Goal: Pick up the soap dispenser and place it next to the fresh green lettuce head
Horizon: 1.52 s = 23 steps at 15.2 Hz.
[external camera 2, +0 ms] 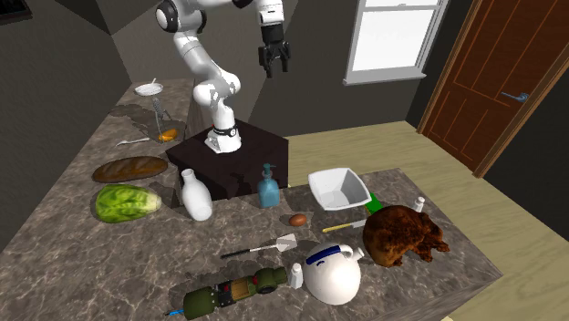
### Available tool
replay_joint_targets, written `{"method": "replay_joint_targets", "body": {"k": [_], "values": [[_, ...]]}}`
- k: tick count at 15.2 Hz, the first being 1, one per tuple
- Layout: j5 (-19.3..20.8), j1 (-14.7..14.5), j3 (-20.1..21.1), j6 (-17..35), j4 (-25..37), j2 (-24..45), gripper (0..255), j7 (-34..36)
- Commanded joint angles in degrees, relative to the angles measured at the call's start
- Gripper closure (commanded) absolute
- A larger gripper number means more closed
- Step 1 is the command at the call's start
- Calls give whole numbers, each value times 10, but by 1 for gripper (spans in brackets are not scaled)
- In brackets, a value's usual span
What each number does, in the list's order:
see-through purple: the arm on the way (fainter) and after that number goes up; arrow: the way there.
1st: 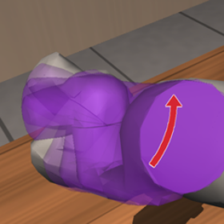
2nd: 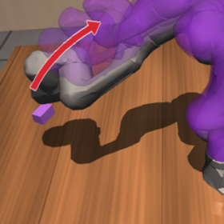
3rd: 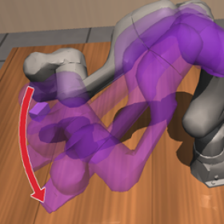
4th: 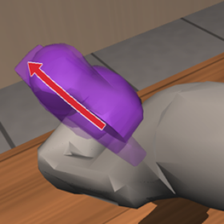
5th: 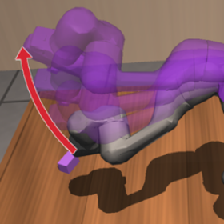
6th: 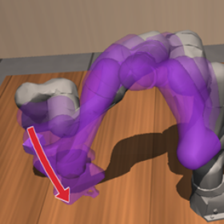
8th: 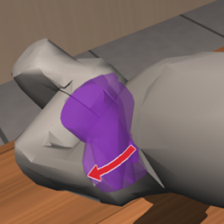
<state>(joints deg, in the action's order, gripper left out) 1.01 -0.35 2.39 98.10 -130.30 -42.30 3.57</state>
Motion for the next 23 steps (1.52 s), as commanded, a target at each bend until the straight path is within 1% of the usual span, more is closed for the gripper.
{"method": "replay_joint_targets", "body": {"k": [1, 7, 13, 18, 23], "values": [[0, 0, 0, 0, 0, 0, 0, 0], [25, 10, -29, 100, -102, 2, 0, -37], [53, 27, -61, 209, -183, 35, 0, -73], [80, 44, -90, 310, -230, 90, 0, -102], [107, 63, -119, 418, -257, 173, 0, -130]]}}
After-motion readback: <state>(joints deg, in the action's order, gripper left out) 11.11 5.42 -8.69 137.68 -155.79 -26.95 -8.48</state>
